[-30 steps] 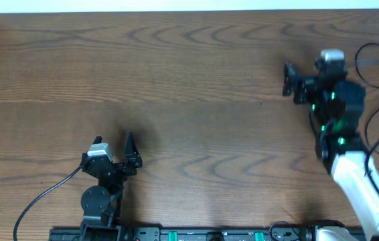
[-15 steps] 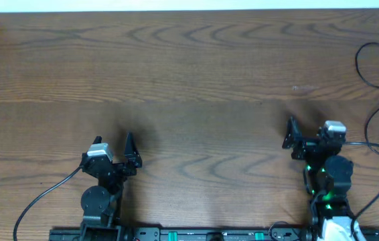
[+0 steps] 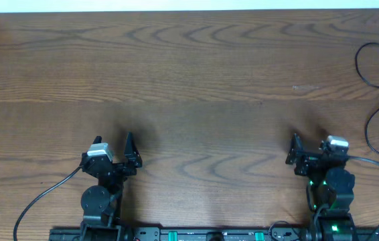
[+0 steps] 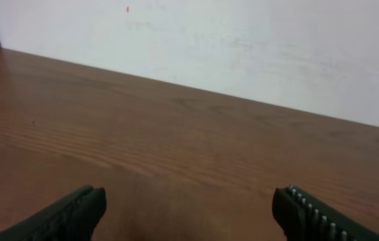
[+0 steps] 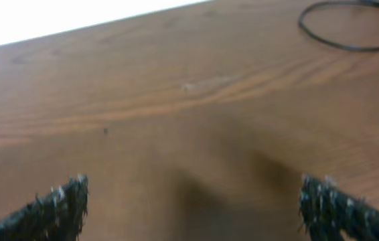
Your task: Untangle cables
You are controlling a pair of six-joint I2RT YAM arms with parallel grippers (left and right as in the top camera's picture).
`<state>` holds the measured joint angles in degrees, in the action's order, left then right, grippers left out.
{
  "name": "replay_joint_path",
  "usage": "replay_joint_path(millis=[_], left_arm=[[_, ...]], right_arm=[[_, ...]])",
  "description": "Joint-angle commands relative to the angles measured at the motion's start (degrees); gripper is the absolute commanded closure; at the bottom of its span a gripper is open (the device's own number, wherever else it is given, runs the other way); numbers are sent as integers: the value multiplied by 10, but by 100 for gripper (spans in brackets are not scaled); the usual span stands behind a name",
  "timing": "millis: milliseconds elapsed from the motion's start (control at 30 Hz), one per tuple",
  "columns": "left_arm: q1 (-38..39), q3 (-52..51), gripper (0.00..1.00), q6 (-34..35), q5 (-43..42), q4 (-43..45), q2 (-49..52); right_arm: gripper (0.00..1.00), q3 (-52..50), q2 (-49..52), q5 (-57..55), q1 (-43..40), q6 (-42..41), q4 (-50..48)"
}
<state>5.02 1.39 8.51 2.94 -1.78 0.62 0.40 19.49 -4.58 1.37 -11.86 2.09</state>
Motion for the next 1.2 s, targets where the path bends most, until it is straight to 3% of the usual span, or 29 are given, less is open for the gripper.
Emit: replay_joint_path(millis=[0, 333, 700, 900, 1167], left_arm=[[-2, -12, 16, -10, 7, -22, -4], [-2, -12, 16, -10, 7, -22, -4], [-2, -12, 16, -10, 7, -22, -4], [-2, -12, 16, -10, 7, -22, -4], [-2, -12, 16, -10, 7, -22, -4]], right_arm=[[1, -1, -62, -23, 1, 45, 16], [1, -1, -191, -17, 2, 57, 18], [1, -1, -192, -18, 2, 63, 17], [1, -1, -192, 46, 2, 138, 22], [1, -1, -192, 43, 2, 137, 23]])
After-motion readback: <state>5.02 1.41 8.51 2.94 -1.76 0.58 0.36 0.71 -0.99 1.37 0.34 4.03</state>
